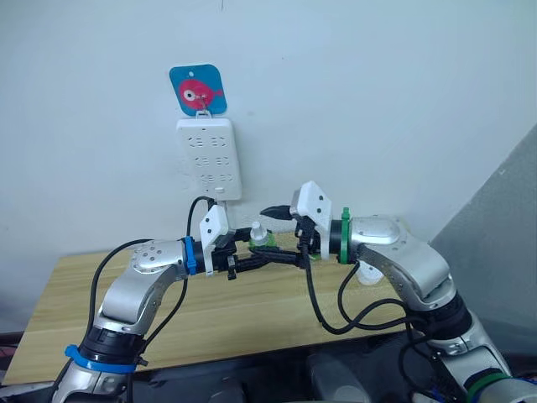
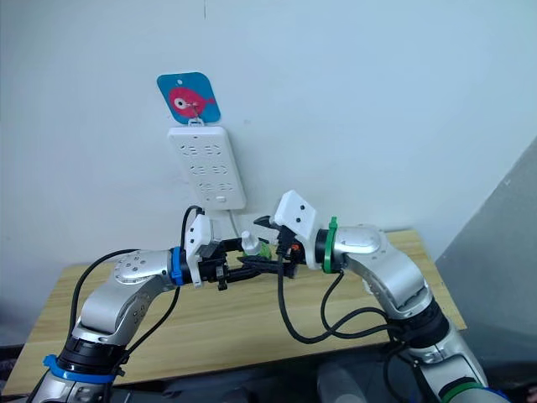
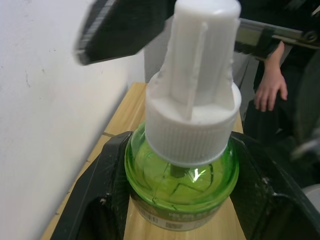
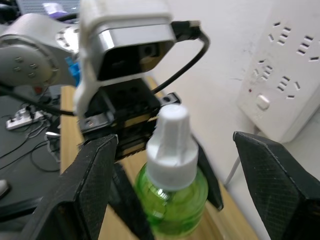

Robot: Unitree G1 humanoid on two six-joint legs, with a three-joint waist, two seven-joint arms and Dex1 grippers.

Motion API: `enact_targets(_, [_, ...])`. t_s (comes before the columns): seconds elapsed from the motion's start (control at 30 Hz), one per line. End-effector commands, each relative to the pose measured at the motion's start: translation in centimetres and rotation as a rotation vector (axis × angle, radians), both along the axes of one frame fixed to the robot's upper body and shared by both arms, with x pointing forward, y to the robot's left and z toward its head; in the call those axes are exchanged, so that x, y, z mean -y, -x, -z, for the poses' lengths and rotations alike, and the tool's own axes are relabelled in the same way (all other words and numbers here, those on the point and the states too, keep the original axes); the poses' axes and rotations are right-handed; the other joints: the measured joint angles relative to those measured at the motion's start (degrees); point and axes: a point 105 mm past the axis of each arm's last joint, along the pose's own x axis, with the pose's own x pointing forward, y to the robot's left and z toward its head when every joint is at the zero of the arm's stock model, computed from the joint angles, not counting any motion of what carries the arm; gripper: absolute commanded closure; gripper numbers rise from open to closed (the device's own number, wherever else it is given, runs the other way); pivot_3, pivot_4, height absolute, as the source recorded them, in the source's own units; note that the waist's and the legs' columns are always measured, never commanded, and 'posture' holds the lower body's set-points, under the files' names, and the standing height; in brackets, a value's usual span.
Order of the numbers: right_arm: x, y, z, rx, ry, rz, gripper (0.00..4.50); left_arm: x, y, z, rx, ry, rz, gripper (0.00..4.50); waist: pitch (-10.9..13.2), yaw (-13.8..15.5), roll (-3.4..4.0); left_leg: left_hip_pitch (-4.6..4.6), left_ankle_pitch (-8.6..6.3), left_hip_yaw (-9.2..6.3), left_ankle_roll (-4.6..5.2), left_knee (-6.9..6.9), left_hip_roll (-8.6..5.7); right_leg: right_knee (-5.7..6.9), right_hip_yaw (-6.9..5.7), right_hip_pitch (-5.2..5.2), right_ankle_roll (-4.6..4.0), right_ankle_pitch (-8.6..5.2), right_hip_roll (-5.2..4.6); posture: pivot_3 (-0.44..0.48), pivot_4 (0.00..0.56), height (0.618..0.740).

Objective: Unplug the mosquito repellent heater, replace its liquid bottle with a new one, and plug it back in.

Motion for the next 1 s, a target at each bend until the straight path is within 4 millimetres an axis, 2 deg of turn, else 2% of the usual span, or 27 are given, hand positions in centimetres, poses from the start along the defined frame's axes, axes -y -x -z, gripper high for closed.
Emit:
enact_targets(0.03, [-0.6,-0.8,-0.8,0.053,-0.02,0.046,0.65,0.4,0.0,-1.0,0.053,0.012,0.014,2.21,0.0,-0.05,0.01,0.01,0.0,0.0,0.0,0.0,0.01,0.0,0.0,0.0,0.0,0.0,0.0,-0.193,0.04,0.74])
enact_targets(0.1, [-0.5,-1.3,-0.7,0.059,-0.019,0.073,0.65,0.4,0.0,-1.0,0.054,0.013,0.014,2.21,0.0,-0.05,0.01,0.01,0.0,-0.01,0.0,0.0,0.01,0.01,-0.01,0.0,0.0,0.0,0.01,-0.193,0.04,0.74])
enact_targets(0.23, [0.8,-2.0,-1.2,0.063,-0.03,0.123,0.65,0.3,0.1,-0.8,0.051,0.012,0.007,2.21,0.0,-0.05,0.01,0.0,0.0,-0.01,0.0,0.0,0.01,0.01,-0.01,0.0,-0.01,0.01,0.0,-0.19,0.041,0.74])
enact_targets(0.5, [4.7,-0.9,-1.0,0.025,0.016,0.088,0.65,0.2,0.3,-0.3,0.047,0.009,-0.002,2.21,0.0,0.05,0.01,0.01,0.0,0.01,0.01,0.0,-0.02,-0.02,0.0,0.01,0.0,0.0,-0.02,-0.197,0.048,0.74])
enact_targets(0.6, [5.5,0.0,-0.9,0.01,0.036,0.055,0.65,0.1,0.3,-0.4,0.045,0.01,-0.007,2.21,0.0,-0.03,0.01,0.02,0.0,0.02,0.01,-0.01,0.0,-0.01,0.0,0.01,0.0,-0.01,0.01,-0.199,0.049,0.74])
enact_targets(0.77, [3.9,1.6,-1.2,-0.025,-0.018,0.002,0.65,0.3,0.2,-0.6,0.048,0.011,-0.01,2.21,0.0,-0.22,0.01,0.03,-0.01,0.02,0.01,-0.04,0.04,0.0,0.01,0.0,-0.03,-0.03,0.07,-0.197,0.052,0.74])
enact_targets(1.0, [1.6,1.6,-2.0,-0.059,-0.082,-0.014,0.65,0.4,0.4,-0.7,0.047,0.003,-0.003,2.21,0.0,-0.14,0.01,0.02,-0.01,0.02,0.01,-0.02,0.04,0.01,0.02,0.0,-0.03,-0.03,0.08,-0.202,0.054,0.74])
